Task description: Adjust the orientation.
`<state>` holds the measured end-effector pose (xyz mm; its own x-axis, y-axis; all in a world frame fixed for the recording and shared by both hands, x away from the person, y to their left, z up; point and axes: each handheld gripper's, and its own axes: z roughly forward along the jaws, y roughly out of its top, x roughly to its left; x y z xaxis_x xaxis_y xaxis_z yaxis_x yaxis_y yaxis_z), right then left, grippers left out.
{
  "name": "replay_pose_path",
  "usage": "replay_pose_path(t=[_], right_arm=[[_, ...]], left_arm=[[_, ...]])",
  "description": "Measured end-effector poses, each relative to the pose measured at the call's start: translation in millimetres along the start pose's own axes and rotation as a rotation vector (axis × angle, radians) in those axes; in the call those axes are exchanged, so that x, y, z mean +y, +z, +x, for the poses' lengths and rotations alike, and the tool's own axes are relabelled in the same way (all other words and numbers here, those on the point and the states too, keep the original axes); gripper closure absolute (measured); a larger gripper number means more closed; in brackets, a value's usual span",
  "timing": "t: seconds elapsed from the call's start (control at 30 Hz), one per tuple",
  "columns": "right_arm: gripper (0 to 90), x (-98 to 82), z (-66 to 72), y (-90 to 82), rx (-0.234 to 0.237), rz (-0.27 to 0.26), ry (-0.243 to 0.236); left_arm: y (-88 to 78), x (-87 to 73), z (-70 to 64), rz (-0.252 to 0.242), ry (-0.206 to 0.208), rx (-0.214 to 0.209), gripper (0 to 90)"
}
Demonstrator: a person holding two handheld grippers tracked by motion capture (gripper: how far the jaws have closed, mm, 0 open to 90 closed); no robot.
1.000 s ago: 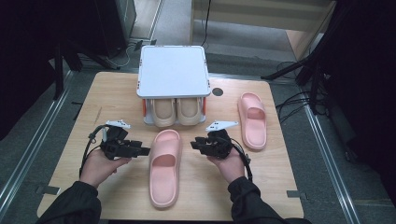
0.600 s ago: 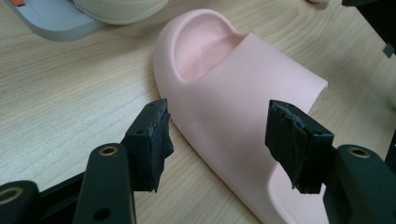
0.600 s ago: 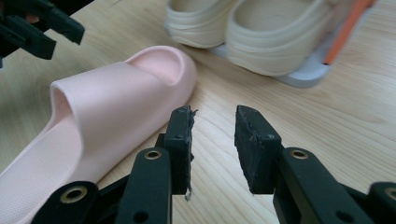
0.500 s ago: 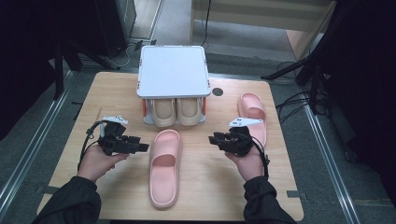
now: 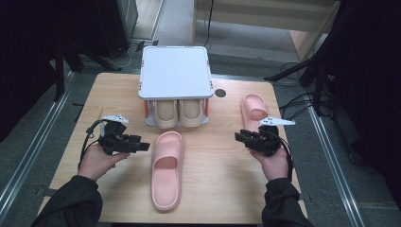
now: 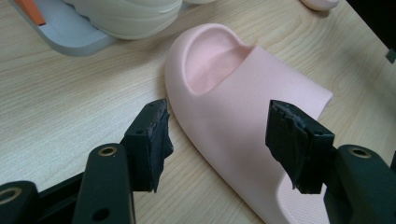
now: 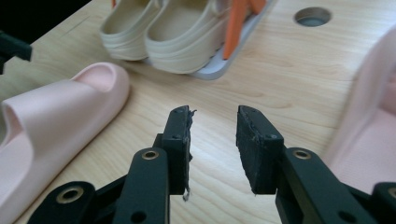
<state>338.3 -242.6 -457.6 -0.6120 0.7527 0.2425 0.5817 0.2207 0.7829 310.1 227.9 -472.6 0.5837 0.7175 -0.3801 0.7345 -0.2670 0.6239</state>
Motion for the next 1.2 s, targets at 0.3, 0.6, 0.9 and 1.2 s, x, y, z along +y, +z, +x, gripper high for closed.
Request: replay_pose_path(t=[0.3, 0.6, 0.9, 1.2], right_arm=[[65.9, -5.3, -33.9, -7.6, -0.077, 0.004, 0.052], [64.7, -12.7, -65.5, -10.7, -0.138, 0.007, 0.110], [59.1, -12.7, -93.7, -8.5, -0.218, -0.002, 0.156], [53.6, -13.2, -116.5, -3.9, -0.255, 0.000, 0.205]], left_arm=[[0.2, -0.6, 1.3, 0.007, -0.001, 0.002, 39.1], [-0.3, -2.5, 2.2, 0.010, -0.005, -0.004, 39.0], [-4.0, -6.9, 3.1, 0.007, -0.010, 0.002, 38.9], [-9.4, -14.5, 1.1, 0.004, -0.017, 0.007, 38.8]])
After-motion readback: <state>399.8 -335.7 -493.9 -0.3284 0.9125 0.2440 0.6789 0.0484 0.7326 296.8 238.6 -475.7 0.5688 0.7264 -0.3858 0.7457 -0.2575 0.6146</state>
